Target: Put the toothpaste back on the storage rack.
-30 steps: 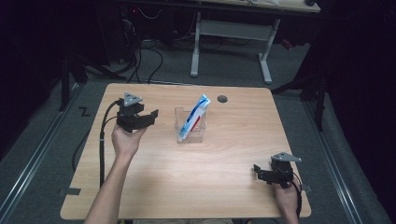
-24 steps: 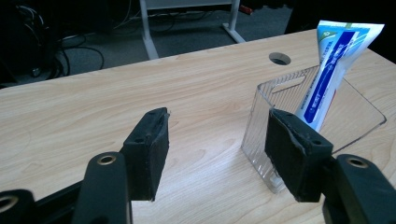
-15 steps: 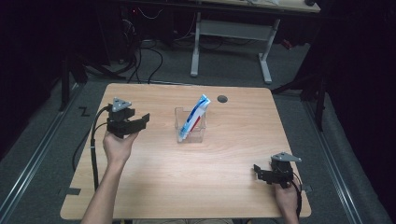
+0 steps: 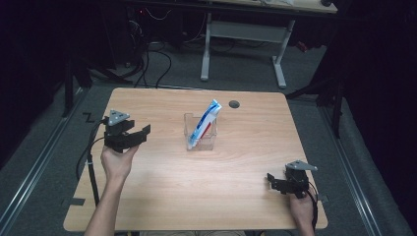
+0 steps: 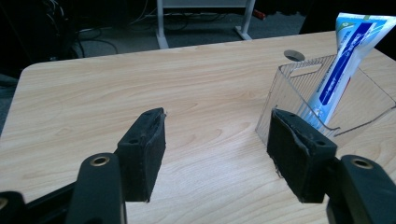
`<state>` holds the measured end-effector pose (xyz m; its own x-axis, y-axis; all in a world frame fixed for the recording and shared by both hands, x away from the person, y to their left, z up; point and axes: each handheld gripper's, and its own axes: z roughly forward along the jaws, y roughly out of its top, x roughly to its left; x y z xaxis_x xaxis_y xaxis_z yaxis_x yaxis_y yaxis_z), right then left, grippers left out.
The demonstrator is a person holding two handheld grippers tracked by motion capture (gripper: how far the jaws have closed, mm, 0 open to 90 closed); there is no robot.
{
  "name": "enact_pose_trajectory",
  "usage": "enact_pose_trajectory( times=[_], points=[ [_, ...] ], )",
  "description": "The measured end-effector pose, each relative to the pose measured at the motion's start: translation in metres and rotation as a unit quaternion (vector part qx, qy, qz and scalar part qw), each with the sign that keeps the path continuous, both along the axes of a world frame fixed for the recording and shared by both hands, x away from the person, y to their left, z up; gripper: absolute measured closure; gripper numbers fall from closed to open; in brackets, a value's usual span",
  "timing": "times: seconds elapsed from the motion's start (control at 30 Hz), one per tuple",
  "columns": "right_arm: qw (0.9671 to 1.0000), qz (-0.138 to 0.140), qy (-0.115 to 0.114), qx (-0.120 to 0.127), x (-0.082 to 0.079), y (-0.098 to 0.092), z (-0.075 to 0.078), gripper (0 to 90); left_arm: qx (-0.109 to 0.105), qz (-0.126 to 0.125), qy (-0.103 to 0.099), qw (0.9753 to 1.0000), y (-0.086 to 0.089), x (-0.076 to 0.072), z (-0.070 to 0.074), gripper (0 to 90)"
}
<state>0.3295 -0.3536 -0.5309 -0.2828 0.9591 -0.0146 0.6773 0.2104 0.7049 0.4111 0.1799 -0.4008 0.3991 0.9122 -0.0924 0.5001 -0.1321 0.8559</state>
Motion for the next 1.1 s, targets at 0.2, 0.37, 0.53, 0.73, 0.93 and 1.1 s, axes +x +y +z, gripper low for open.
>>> enact_pose_trajectory(
  times=[0.2, 0.37, 0.53, 0.73, 0.93, 1.1],
  points=[
    [1.0000, 0.000, 0.000, 0.000, 0.000, 0.000, 0.000, 15.7, -0.005, 0.005, 0.003, 1.0000, 0.006, -0.006, -0.002, 37.2],
    [1.0000, 0.000, 0.000, 0.000, 0.000, 0.000, 0.000, 15.7, -0.004, 0.008, 0.004, 0.9999, 0.010, -0.009, 0.000, 37.1],
    [1.0000, 0.000, 0.000, 0.000, 0.000, 0.000, 0.000, 15.7, -0.002, 0.010, 0.002, 1.0000, 0.012, -0.015, -0.001, 37.0],
    [1.0000, 0.000, 0.000, 0.000, 0.000, 0.000, 0.000, 15.7, -0.007, 0.009, 0.005, 0.9999, 0.013, -0.022, -0.007, 36.9],
    [1.0000, 0.000, 0.000, 0.000, 0.000, 0.000, 0.000, 15.7, -0.011, 0.009, 0.007, 0.9999, 0.014, -0.026, -0.012, 36.7],
    [1.0000, 0.000, 0.000, 0.000, 0.000, 0.000, 0.000, 15.7, -0.016, 0.010, 0.008, 0.9998, 0.014, -0.030, -0.017, 36.6]
  ],
)
